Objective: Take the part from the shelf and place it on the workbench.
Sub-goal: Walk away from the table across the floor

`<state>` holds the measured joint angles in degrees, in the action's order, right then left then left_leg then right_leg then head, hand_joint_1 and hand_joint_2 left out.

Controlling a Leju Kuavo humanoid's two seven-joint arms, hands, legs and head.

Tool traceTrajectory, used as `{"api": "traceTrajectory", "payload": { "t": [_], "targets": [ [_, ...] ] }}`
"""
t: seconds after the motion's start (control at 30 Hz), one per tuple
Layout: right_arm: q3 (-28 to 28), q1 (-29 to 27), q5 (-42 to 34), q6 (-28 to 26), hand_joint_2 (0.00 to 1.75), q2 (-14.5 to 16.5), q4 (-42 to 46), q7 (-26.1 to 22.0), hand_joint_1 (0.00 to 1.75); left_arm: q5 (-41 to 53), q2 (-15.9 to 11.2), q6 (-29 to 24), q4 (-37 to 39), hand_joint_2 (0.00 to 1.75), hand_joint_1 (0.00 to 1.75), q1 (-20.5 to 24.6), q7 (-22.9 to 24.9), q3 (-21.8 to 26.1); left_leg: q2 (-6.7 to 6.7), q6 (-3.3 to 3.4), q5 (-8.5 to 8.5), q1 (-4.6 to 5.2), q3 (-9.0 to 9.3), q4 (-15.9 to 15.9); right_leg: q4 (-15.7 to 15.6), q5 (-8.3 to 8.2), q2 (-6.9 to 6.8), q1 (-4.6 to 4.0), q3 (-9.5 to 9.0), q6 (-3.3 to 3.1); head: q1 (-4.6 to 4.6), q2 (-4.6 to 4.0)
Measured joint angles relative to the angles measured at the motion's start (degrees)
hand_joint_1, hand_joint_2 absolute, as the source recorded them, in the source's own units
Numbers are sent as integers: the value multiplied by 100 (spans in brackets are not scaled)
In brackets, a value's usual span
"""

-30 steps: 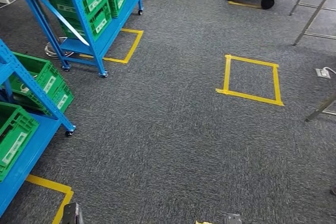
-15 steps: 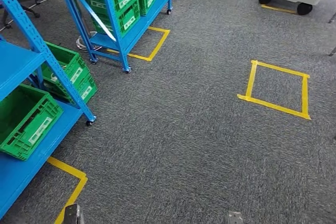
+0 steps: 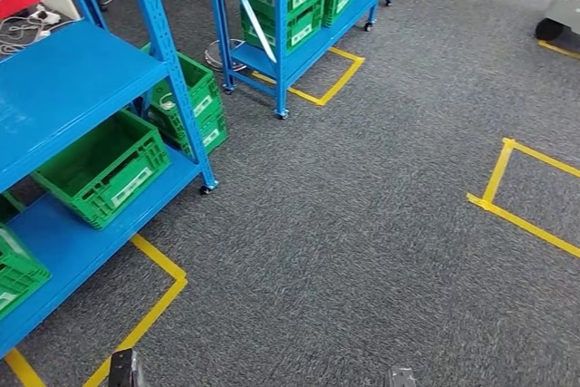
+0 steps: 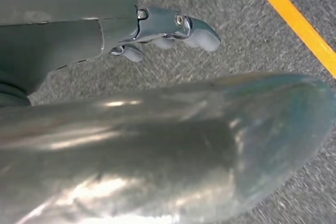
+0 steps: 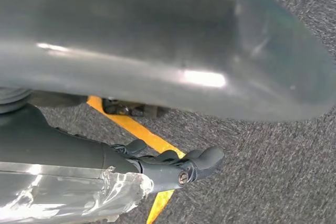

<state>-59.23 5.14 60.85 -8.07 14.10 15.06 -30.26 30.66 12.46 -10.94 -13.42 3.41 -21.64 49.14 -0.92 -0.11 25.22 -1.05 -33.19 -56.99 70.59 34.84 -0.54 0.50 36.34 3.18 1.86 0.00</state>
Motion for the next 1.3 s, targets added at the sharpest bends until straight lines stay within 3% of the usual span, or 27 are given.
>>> {"api": "traceTrajectory", "payload": {
  "t": [0.03,0.07,0.1,0.13,0.2,0.27,0.33,0.4,0.47,0.53,0.57,0.6,0.63,0.7,0.73,0.77,0.83,0.87,0.93,1.0,1.03,1.07,1.1,1.13,1.2,1.23,1.3],
  "targets": [
    [0,-5,-1,-5,0,0,0,-2,0,2,-1,1,0,0,0,-2,0,1,-76,10,-3,8,-5,-1,308,89,30,-1,157,-7,-4,0],
    [0,-7,0,-9,0,0,0,-4,0,4,-2,2,0,0,0,-7,0,3,-155,13,-6,15,-5,-1,414,69,42,-2,224,-21,-6,0],
    [0,-7,1,-10,0,0,0,-9,0,8,-2,2,0,0,0,-10,0,5,-239,11,-10,18,-2,-2,269,-72,59,-2,171,-42,-5,0],
    [0,-5,2,-14,0,0,0,-16,0,12,-2,2,0,0,0,-11,-1,7,-325,5,-14,18,2,-3,-86,-290,113,-1,11,-68,-6,0],
    [0,0,4,-21,0,0,0,-28,0,24,1,1,0,0,0,-5,-2,9,-490,-28,-28,12,-4,-8,-906,-628,408,15,-368,-111,-4,0],
    [1,6,5,-27,0,0,0,-35,0,33,4,0,0,0,0,-3,-3,10,-616,-96,-58,-11,-41,-3,-1254,-696,604,11,-545,-123,-1,0],
    [0,11,8,-30,0,4,0,-37,0,41,3,-3,1,0,0,-20,-4,12,-714,-185,-99,-45,-84,20,-1282,-722,500,-3,-567,-154,1,0],
    [-2,14,12,-31,0,11,0,-42,0,50,2,-8,2,0,0,-31,-4,14,-509,-241,-2,-29,-170,-99,-1337,-772,347,3,-573,-220,24,0],
    [-4,1,14,-33,0,15,0,-47,0,59,2,-13,2,0,0,-10,-4,15,-143,-265,351,7,-439,-657,-1372,-794,160,-6,-572,-265,68,0],
    [-5,-18,15,-34,0,15,0,-48,0,72,1,-14,2,0,0,3,-4,15,-3,-285,681,12,-768,-1392,-1374,-790,-46,-25,-561,-281,87,0],
    [-5,-21,15,-34,0,15,0,-48,0,81,1,-15,2,0,0,-3,-4,16,17,-292,709,11,-830,-1566,-1374,-788,-141,-30,-560,-284,87,0],
    [-6,-18,16,-34,0,15,0,-49,0,92,-1,-17,2,0,0,-11,-4,20,35,-295,628,11,-780,-1519,-1373,-786,-224,-32,-561,-283,87,0],
    [-7,-14,19,-34,0,15,0,-49,0,104,-2,-20,2,0,0,-17,-5,26,78,-295,462,11,-615,-1252,-1373,-783,-300,-32,-569,-278,88,0],
    [-7,-9,26,-34,0,15,0,-50,0,119,-2,-29,2,0,0,-5,-9,40,339,-278,136,28,-148,-447,-1351,-756,-435,-55,-588,-245,95,0],
    [-8,-9,29,-34,0,15,0,-51,0,125,-1,-32,2,0,0,9,-11,45,448,-246,51,40,12,-152,-1337,-741,-498,-75,-593,-219,94,1],
    [-10,-8,31,-34,0,15,0,-51,0,132,1,-36,2,0,0,19,-14,49,514,-210,28,54,89,8,-1323,-728,-558,-95,-598,-192,86,1],
    [-19,1,32,-34,0,15,0,-51,0,148,-4,-39,2,0,0,16,-16,58,411,-120,32,66,74,42,-1323,-714,-677,-103,-620,-143,67,1],
    [-23,9,33,-34,0,15,0,-51,0,153,-8,-41,2,0,0,3,-17,63,348,-85,24,59,70,49,-1302,-680,-638,-92,-622,-111,58,0],
    [-27,16,33,-32,0,15,0,-54,0,157,-9,-42,2,0,0,-2,-17,74,213,-12,-6,33,65,65,-974,-449,-341,-59,-497,-48,43,0],
    [-30,9,33,-32,0,15,0,-54,0,164,-3,-41,2,0,0,7,-17,80,73,34,-27,25,41,66,-203,-61,-29,-40,-149,-14,21,0],
    [-32,3,32,-32,0,15,0,-53,0,168,-1,-40,2,0,0,7,-17,82,-2,44,-34,27,30,65,174,80,19,-40,34,-9,19,0],
    [-34,0,32,-32,0,15,0,-52,0,171,-2,-40,2,0,0,2,-17,85,-79,45,-42,29,24,64,383,118,35,-40,145,-11,17,0],
    [-36,-2,33,-32,0,15,0,-52,0,171,-2,-40,2,0,0,-4,-17,88,-159,39,-50,29,22,63,374,41,43,-38,154,-18,17,0],
    [-37,-1,33,-32,0,15,0,-52,0,171,-2,-40,2,0,0,-7,-17,91,-244,27,-59,26,23,62,124,-141,66,-33,45,-28,17,0],
    [-38,3,33,-32,0,15,0,-52,0,172,1,-38,2,0,0,-4,-18,93,-408,-14,-81,21,16,56,-713,-535,288,-4,-348,-42,14,0],
    [-39,6,31,-32,0,15,0,-53,0,175,1,-37,2,0,0,3,-18,93,-479,-44,-95,20,0,50,-1041,-640,415,11,-495,-52,14,0],
    [-42,13,26,-31,0,15,0,-56,0,185,0,-33,2,0,0,4,-22,94,-596,-125,-139,8,-50,59,-1268,-656,545,10,-601,-89,12,0]
  ]
}}
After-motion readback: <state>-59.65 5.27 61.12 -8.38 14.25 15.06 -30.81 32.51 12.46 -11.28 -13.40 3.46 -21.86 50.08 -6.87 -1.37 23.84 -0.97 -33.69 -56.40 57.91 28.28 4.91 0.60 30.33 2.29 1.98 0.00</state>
